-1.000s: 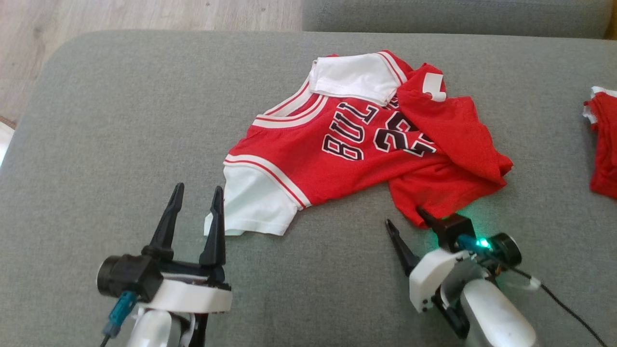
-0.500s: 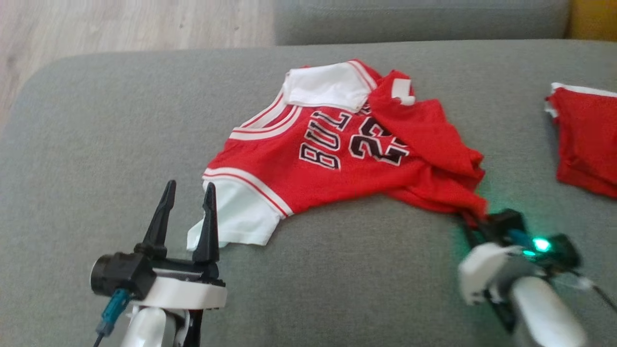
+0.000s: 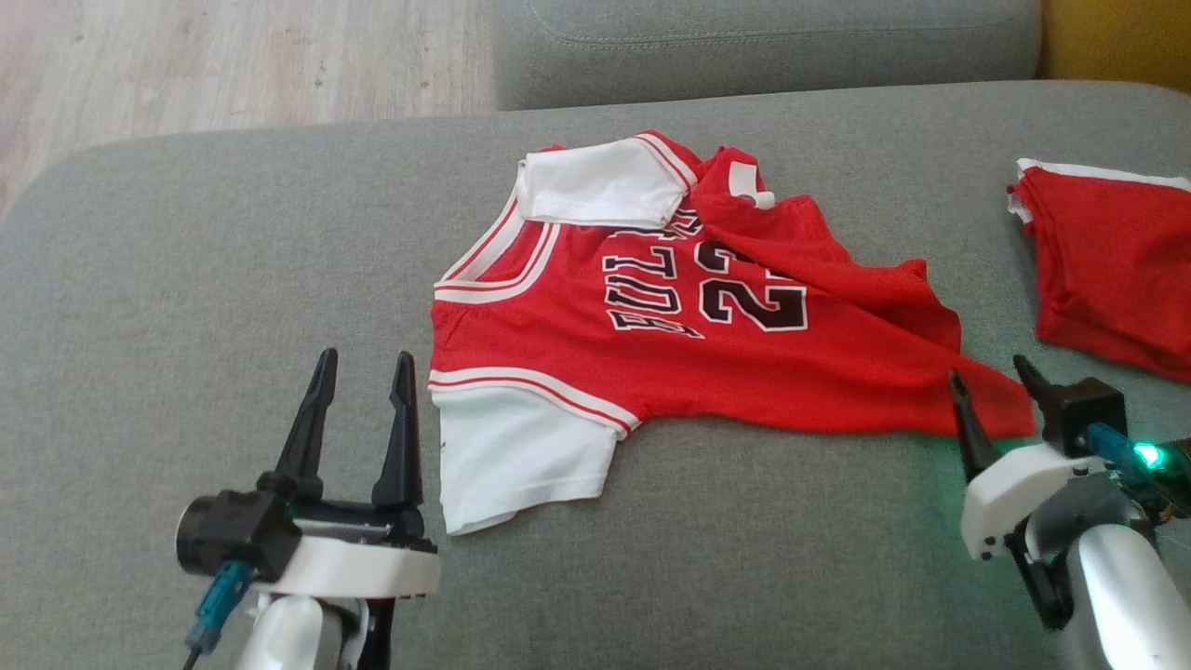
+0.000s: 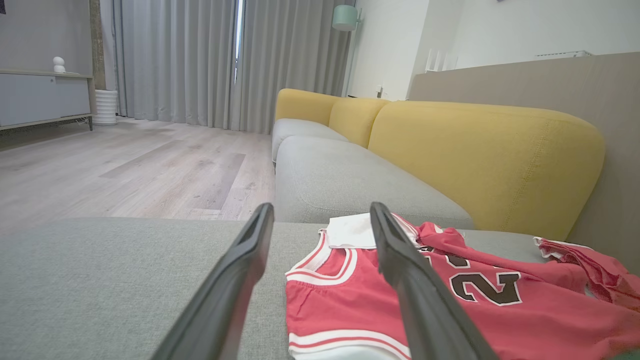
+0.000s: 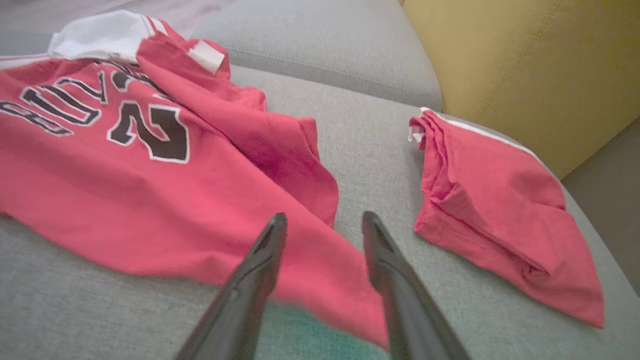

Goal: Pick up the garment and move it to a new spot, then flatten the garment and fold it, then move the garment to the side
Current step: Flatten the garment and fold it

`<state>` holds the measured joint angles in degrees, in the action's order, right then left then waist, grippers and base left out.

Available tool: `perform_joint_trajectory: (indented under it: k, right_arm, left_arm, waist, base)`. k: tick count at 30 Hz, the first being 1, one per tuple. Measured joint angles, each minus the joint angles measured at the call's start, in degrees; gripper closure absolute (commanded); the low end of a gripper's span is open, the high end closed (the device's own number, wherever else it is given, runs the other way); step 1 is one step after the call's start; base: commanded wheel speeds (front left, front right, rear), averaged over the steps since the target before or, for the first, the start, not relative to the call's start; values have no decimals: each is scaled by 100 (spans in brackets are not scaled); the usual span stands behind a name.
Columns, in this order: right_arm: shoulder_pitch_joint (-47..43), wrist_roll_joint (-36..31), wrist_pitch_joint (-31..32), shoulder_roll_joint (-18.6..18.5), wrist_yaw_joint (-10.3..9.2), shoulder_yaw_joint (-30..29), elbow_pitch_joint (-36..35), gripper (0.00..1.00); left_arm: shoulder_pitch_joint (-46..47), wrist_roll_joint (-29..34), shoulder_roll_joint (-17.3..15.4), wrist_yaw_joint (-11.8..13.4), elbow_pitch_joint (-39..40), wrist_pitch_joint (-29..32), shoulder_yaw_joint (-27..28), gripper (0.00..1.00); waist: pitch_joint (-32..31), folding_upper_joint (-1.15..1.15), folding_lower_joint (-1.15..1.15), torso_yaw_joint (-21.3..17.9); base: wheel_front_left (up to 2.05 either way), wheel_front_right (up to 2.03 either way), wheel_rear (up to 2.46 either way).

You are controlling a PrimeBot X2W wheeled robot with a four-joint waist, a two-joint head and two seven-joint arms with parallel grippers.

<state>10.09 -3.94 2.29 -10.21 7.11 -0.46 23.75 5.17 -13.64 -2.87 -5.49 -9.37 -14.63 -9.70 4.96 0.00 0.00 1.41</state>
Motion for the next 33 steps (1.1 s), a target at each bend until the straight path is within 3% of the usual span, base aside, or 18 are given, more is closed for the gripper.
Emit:
perform_joint_trajectory:
  k: [4, 11, 22, 33]
  right_arm:
    - [-115, 135, -148, 181, 0, -71, -481, 0]
    - [-358, 594, -981, 614, 0, -215, -1492, 0]
    - [-669, 758, -1448, 750, 0, -141, -1213, 0]
    - [-656, 899, -1547, 751, 0, -56, -1069, 0]
  left_arm:
    - [-43, 0, 0, 0, 0, 0, 4, 0]
    - [-86, 2, 0, -7, -7, 0, 11, 0]
    - [-179, -1, 0, -14, -185, 0, -212, 0]
    - [-183, -82, 0, 7, -1507, 385, -684, 0]
  waist:
    - [16, 0, 0, -10]
    - [-69, 0, 0, -63]
    - [-142, 0, 0, -61]
    - [-27, 0, 0, -40]
  base:
    - [0, 0, 0]
    - [0, 0, 0]
    - [0, 0, 0]
    - [0, 0, 0]
